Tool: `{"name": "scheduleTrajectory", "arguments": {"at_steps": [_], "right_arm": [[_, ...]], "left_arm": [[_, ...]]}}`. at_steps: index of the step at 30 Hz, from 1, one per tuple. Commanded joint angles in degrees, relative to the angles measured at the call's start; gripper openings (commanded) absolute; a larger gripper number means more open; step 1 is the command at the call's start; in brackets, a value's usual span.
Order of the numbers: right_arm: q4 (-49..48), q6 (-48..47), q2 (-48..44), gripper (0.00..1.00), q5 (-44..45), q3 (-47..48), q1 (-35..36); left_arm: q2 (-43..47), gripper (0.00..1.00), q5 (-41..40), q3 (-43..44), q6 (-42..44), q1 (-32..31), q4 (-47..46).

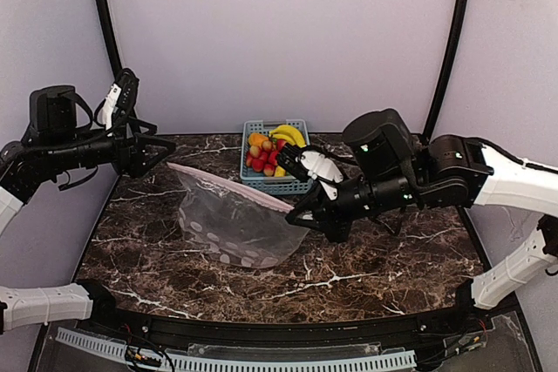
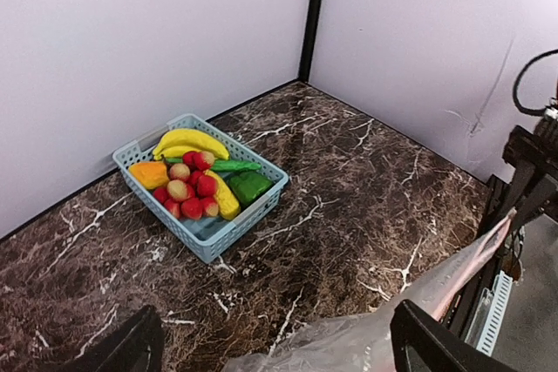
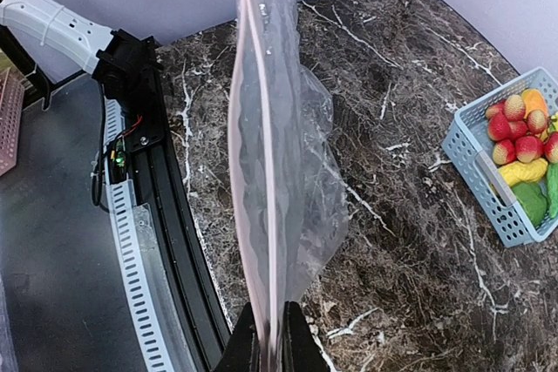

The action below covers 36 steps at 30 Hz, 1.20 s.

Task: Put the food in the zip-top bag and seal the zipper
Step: Pass from the left arm to the right, then pass from the right arm to the left

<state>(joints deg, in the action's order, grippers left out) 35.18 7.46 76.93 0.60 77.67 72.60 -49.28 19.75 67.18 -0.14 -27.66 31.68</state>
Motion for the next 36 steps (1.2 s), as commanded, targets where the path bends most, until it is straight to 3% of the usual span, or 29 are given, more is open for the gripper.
{"name": "scheduleTrajectory", "arguments": {"at_steps": [1,5,11,21,27,31,36], "right_arm": [[4.97,-0.26,-0.22,0.00,-7.23,2.40,-1.58],[5.16,-0.26,-0.13,0.00,-9.87,3.20,-2.48],[5.57,-0.30,0.83,0.00,-13.38,4.19,-3.51],[5.48,-0.48,2.58,0.00,-12.91,5.51,-4.09],[5.51,-0.39,2.90,0.00,-15.82,6.23,-4.09],[5.68,-0.03,2.39,0.00,-15.58,5.87,-4.15],[5.69,0.18,2.37,0.00,-15.36,5.50,-4.19]], "left_arm": [[0.07,0.92,11.87,2.74,8.91,-0.20,2.89],[-1.99,0.91,22.52,2.73,6.12,-0.34,1.07],[-4.06,0.91,26.82,2.21,4.47,-5.25,-1.45],[-13.65,0.91,22.06,7.41,8.57,-18.86,4.09],[-18.71,0.90,18.36,10.29,12.19,-23.28,7.31],[-21.29,0.79,17.55,12.29,13.58,-24.62,9.64],[-22.60,0.56,17.39,13.33,14.27,-25.59,11.26]]}}
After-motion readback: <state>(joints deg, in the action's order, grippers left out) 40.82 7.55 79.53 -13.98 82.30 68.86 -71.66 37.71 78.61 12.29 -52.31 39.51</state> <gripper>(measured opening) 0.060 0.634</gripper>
